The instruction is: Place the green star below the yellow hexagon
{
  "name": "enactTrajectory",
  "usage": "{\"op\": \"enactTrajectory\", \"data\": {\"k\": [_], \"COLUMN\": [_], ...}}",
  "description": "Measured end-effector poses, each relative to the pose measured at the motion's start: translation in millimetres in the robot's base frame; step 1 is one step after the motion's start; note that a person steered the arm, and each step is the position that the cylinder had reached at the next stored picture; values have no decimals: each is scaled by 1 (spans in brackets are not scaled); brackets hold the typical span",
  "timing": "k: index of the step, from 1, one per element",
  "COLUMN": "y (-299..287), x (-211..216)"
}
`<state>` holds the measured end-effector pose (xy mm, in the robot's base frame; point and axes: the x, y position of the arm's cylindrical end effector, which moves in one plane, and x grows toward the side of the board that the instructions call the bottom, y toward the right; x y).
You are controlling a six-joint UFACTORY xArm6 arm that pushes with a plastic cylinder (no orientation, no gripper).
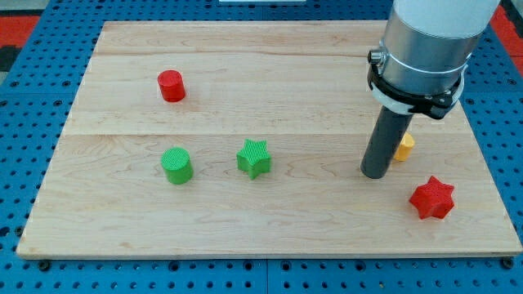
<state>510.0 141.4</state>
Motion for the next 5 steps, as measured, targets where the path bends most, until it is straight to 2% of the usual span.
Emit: {"op": "enactTrajectory", "data": {"k": [1,2,3,5], "y": [0,0,0,53], "x": [-10,-49,-49,-48]}}
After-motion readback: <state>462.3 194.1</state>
